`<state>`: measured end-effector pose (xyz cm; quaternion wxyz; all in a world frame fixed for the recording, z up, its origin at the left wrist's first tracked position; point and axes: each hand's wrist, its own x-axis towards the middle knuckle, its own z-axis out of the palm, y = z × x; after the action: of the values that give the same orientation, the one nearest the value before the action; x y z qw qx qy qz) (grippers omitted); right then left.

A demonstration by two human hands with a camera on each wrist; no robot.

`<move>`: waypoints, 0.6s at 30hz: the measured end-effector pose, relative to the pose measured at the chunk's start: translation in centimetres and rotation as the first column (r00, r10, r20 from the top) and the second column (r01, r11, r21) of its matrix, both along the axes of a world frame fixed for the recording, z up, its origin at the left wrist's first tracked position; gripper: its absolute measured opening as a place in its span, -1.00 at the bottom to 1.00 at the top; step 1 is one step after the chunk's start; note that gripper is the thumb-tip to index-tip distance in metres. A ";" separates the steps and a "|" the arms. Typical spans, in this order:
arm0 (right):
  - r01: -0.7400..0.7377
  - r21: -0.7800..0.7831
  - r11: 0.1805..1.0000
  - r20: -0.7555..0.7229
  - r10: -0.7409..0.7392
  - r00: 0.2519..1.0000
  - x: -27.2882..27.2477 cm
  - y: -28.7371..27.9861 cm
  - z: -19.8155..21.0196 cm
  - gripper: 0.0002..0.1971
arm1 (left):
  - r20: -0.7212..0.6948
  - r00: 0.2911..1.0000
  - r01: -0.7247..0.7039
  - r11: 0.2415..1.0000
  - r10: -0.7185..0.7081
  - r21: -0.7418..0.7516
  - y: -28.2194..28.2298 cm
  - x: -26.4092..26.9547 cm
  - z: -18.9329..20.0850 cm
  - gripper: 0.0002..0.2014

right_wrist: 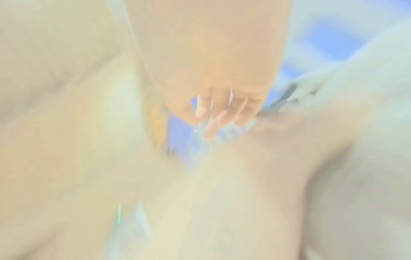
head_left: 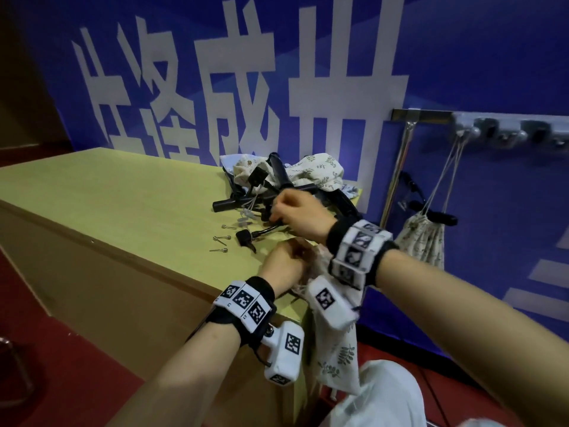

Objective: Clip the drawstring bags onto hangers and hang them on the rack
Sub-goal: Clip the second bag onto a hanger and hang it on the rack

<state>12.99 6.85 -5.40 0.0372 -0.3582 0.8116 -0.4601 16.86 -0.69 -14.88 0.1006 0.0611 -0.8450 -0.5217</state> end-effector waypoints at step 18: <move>-0.066 0.234 0.970 -0.045 0.079 0.996 -1.3 11.4 -5.0 -0.88 | -0.112 0.985 -0.120 0.986 0.133 0.118 2.5 -0.8 0.8 -0.71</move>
<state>11.72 18.20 -10.44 0.0736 -0.3933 0.8468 -0.3504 16.10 1.84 -14.04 0.1803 0.0889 -0.8017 -0.5629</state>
